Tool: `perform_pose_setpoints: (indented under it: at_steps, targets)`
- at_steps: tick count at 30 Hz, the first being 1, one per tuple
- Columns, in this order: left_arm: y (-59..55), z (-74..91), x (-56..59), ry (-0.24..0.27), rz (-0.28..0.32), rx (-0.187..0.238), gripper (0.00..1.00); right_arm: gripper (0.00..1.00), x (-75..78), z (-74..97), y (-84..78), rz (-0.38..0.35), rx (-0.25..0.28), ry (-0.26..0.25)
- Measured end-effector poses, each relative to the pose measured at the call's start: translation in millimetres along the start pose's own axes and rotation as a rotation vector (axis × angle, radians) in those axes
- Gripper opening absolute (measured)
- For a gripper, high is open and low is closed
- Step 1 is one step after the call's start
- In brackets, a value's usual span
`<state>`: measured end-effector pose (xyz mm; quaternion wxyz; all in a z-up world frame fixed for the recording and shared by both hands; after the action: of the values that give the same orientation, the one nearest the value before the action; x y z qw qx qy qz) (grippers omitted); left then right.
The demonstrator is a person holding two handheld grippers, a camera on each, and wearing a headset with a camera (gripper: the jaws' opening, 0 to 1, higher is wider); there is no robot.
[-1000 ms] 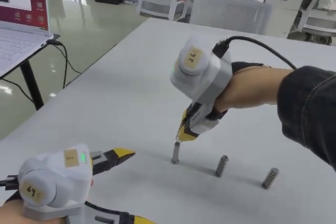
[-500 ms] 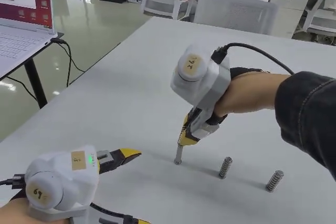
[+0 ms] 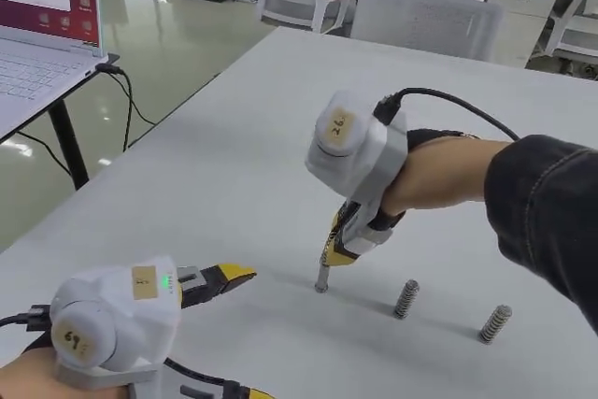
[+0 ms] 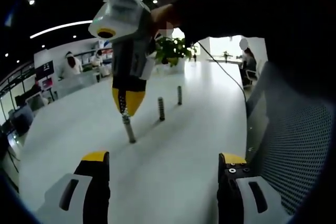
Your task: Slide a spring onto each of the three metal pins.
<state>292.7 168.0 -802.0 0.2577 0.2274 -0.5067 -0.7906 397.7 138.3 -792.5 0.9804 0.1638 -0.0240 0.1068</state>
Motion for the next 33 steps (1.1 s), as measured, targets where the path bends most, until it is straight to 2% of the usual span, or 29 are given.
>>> perform_pose_setpoints:
  at_steps: [9, 23, 29, 33]
  targets:
    - [-1.2, -1.3, -1.0, -0.003, 0.001, -0.005, 0.81, 0.09, -1.2, -13.0, -1.4, 0.004, -0.027, 0.001]
    - [-3.6, -2.8, -2.7, 0.000, 0.005, -0.013, 0.81, 0.09, -6.0, -44.2, -9.6, -0.008, -0.066, 0.019]
    - [-3.1, -2.7, -4.2, 0.002, 0.004, -0.013, 0.80, 0.09, -11.0, -53.4, -16.1, -0.016, -0.084, 0.033]
    - [-2.9, -3.1, -3.7, 0.001, 0.005, -0.016, 0.80, 0.09, -10.9, -53.5, -16.5, -0.013, -0.081, 0.032]
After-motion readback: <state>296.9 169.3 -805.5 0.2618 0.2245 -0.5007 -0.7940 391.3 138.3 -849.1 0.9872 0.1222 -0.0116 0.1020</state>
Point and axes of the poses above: the centre of the closed fingertips' face, and the gripper's own axes: z roughly backward along the fingers, x roughly to its right, y roughly out of its top, the point moved 2 cm from there along z, roughly backward along the fingers
